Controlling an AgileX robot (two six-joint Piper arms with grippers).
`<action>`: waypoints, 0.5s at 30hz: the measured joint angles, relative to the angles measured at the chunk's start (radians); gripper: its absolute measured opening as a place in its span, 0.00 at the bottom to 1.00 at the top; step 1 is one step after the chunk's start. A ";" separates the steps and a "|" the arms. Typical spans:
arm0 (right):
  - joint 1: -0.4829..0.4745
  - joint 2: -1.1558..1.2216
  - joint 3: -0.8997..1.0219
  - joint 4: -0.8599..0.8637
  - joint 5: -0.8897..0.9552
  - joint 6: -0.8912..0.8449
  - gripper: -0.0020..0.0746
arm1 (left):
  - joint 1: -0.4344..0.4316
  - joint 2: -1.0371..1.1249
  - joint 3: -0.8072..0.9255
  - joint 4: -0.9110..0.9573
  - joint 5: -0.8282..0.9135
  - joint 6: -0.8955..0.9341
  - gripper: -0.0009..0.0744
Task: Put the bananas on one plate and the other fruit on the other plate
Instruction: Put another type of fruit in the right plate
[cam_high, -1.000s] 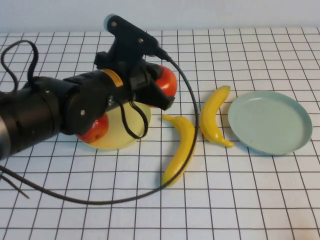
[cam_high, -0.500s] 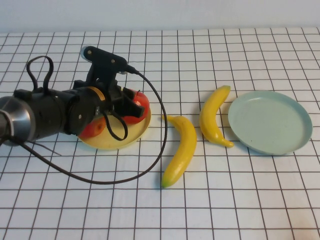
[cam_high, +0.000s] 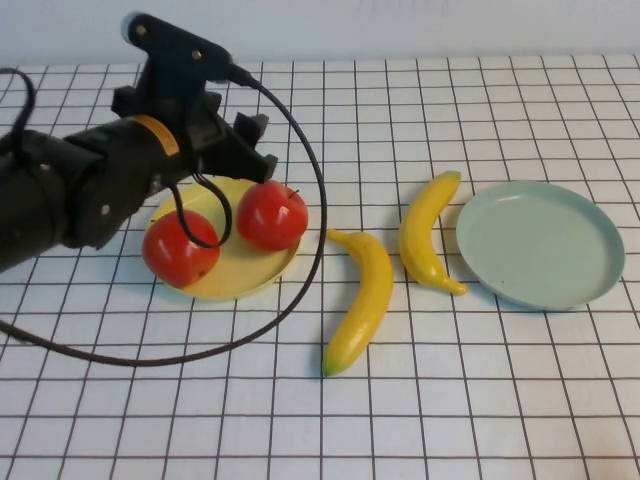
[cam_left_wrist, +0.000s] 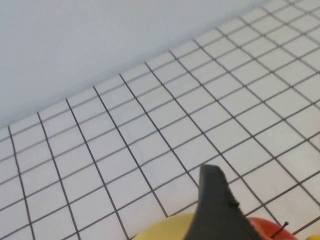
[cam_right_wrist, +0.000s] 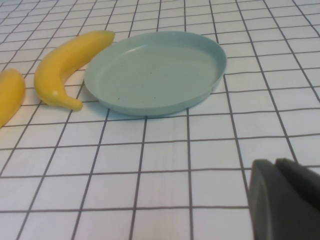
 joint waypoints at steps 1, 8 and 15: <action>0.000 0.000 0.000 0.000 0.000 0.000 0.01 | -0.003 -0.039 0.000 0.009 0.020 -0.015 0.49; 0.000 0.000 0.000 0.000 0.000 0.000 0.01 | -0.005 -0.288 0.129 0.029 0.153 -0.056 0.06; 0.000 0.000 0.000 0.000 0.000 0.000 0.01 | -0.012 -0.569 0.331 0.029 0.175 -0.092 0.02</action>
